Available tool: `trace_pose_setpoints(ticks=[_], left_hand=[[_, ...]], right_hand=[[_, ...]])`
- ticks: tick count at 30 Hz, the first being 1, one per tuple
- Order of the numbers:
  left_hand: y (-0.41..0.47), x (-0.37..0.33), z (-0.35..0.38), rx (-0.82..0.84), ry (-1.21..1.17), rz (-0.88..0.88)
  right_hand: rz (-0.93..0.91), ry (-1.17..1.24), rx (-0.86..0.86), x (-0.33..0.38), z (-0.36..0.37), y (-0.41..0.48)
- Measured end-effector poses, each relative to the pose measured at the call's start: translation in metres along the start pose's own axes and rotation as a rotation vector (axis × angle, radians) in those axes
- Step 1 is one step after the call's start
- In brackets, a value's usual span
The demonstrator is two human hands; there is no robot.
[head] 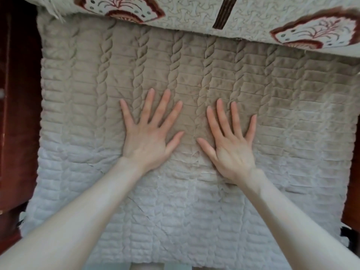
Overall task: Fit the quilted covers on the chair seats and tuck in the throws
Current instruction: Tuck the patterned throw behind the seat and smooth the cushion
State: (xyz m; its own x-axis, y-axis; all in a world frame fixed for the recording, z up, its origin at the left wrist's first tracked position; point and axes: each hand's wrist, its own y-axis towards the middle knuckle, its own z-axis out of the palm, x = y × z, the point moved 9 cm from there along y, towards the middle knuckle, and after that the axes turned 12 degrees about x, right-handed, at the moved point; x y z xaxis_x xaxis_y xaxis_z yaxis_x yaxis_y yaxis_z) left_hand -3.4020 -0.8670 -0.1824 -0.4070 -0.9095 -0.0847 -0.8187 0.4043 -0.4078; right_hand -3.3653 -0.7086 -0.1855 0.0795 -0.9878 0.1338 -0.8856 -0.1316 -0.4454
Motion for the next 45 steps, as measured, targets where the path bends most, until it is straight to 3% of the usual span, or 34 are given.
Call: trace_pose_setpoints(ticks=[5, 8, 13, 18, 24, 28, 30, 34, 36, 38, 41, 45], left_hand=[[-0.028, 0.018, -0.002, -0.063, -0.059, -0.124], [-0.004, 0.033, 0.001, -0.026, -0.035, -0.16], [0.012, 0.035, -0.025, -0.144, -0.102, -0.147], [0.045, 0.058, -0.051, -0.206, -0.153, -0.098], [0.05, 0.063, -0.063, -0.461, -0.247, -0.033], [0.054, 0.057, -0.07, -0.503, -0.194, 0.012], [0.055, 0.06, -0.068, -0.473, -0.203, -0.006], [0.08, 0.067, -0.055, -0.105, -0.106, -0.111], [0.094, 0.071, -0.057, -0.006, -0.086, -0.116], [0.096, 0.072, -0.064, -0.044, -0.093, -0.103], [0.067, 0.074, -0.061, -0.184, -0.099, -0.085], [0.052, 0.08, -0.035, -0.127, -0.008, -0.051]], right_hand=[[0.02, 0.046, -0.009, 0.018, 0.009, -0.035], [0.031, 0.034, 0.015, 0.007, 0.013, -0.005], [-0.004, 0.078, -0.049, 0.011, -0.017, 0.022], [-0.071, 0.098, -0.183, -0.002, -0.06, 0.059], [-0.106, 0.187, -0.476, 0.002, -0.074, 0.076], [-0.108, 0.141, -0.529, 0.006, -0.082, 0.077], [-0.099, 0.147, -0.515, 0.008, -0.077, 0.077], [-0.139, 0.082, -0.243, 0.023, -0.069, 0.098], [-0.099, 0.07, -0.114, 0.022, -0.072, 0.12], [-0.047, 0.075, -0.094, 0.025, -0.076, 0.124], [-0.177, 0.006, -0.15, 0.057, -0.069, 0.101], [-0.187, -0.059, -0.111, 0.058, -0.055, 0.112]])
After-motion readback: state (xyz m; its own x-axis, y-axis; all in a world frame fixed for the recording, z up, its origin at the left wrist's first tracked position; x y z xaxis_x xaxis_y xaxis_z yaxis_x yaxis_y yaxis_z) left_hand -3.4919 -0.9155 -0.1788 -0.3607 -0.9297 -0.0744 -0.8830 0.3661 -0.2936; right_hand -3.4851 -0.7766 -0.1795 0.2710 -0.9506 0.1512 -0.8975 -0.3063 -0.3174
